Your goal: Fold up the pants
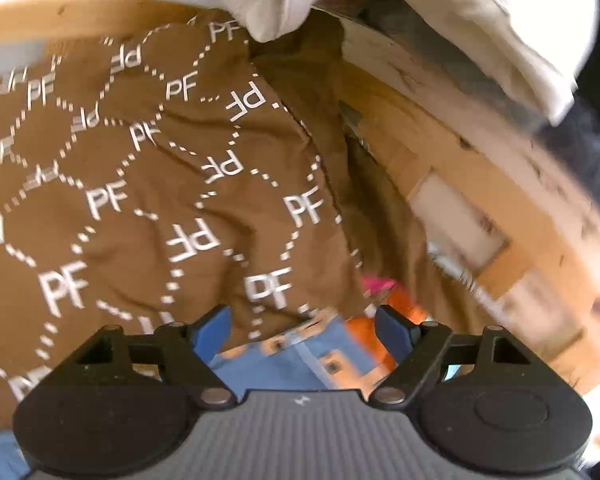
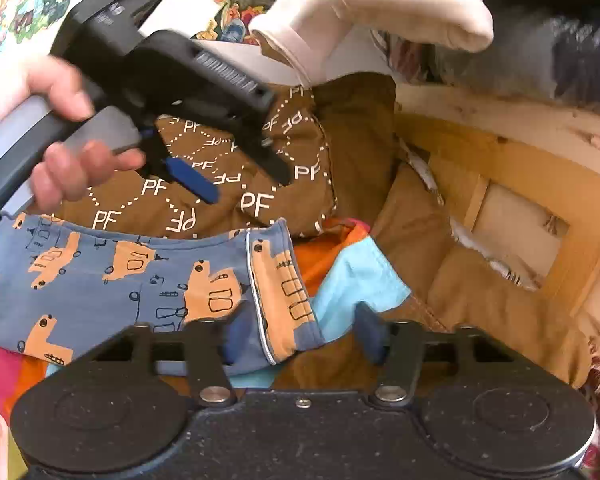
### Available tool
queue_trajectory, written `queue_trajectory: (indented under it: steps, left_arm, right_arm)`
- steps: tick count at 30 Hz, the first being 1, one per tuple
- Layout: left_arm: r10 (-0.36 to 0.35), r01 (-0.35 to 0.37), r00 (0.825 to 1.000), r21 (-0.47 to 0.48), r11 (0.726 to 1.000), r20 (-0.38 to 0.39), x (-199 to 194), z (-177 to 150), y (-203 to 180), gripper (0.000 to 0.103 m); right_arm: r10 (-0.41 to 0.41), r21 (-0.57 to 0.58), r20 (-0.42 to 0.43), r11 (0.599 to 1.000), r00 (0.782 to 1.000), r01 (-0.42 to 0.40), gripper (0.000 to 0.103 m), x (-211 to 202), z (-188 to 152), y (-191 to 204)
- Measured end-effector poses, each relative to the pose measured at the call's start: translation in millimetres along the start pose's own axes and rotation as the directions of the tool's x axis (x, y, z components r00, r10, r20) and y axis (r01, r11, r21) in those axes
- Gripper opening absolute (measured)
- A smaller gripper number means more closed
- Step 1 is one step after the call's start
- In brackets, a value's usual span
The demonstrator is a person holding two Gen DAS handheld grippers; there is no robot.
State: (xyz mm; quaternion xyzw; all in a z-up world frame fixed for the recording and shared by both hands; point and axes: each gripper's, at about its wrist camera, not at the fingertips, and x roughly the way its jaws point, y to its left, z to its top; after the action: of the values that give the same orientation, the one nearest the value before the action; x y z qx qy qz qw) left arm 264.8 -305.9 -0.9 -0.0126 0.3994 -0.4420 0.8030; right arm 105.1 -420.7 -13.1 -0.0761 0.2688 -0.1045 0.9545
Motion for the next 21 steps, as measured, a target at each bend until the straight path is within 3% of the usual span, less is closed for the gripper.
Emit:
queue_trajectory:
  steps: [2, 4, 6, 9, 12, 13, 14, 16, 17, 21]
  left_arm:
    - [0.036, -0.035, 0.999, 0.071, 0.997, -0.014, -1, -5, 2, 0.081]
    - [0.076, -0.069, 0.996, 0.165, 0.984, -0.037, 1, -12, -1, 0.068]
    - [0.101, -0.083, 0.993, 0.248, 0.965, -0.058, 1, -23, -5, 0.063]
    - [0.139, -0.109, 0.988, 0.318, 0.942, -0.074, 11, -29, -12, 0.059]
    - [0.171, -0.131, 0.981, 0.338, 0.932, -0.093, 20, -31, -11, 0.05]
    - [0.178, -0.134, 0.979, 0.341, 0.93, -0.1, 22, -33, -10, 0.039]
    - [0.19, -0.141, 0.976, 0.348, 0.927, -0.11, 26, -32, -10, 0.021]
    - [0.226, -0.173, 0.969, 0.372, 0.912, -0.102, 29, -33, -12, 0.008]
    - [0.23, -0.177, 0.968, 0.377, 0.909, -0.1, 30, -33, -12, 0.005]
    - [0.264, -0.219, 0.962, 0.387, 0.896, -0.066, 17, -30, -20, 0.004]
  right_arm:
    - [-0.002, -0.005, -0.004, 1.0, 1.0, 0.002, 0.063, 1, 0, 0]
    - [0.0, 0.005, -0.017, 1.0, 1.0, 0.0, 0.063, 2, 0, -2]
    - [0.001, 0.019, -0.018, 1.0, 1.0, -0.001, 0.062, 1, -1, -5]
    - [0.013, 0.014, -0.028, 1.0, 1.0, -0.012, 0.052, 4, -1, -6]
    - [0.019, 0.005, -0.033, 1.0, 0.999, -0.019, 0.043, 5, -1, -5]
    - [0.023, 0.0, -0.035, 1.0, 0.999, -0.023, 0.039, 7, -1, -4]
    - [0.026, -0.006, -0.038, 1.0, 0.999, -0.027, 0.035, 8, -2, -4]
    - [0.026, -0.022, -0.043, 0.999, 0.999, -0.027, 0.025, 9, -3, -2]
    - [0.025, -0.032, -0.044, 0.999, 0.999, -0.026, 0.019, 10, -3, -1]
    - [0.029, -0.046, -0.034, 0.998, 0.999, -0.031, 0.012, 7, -3, -2]
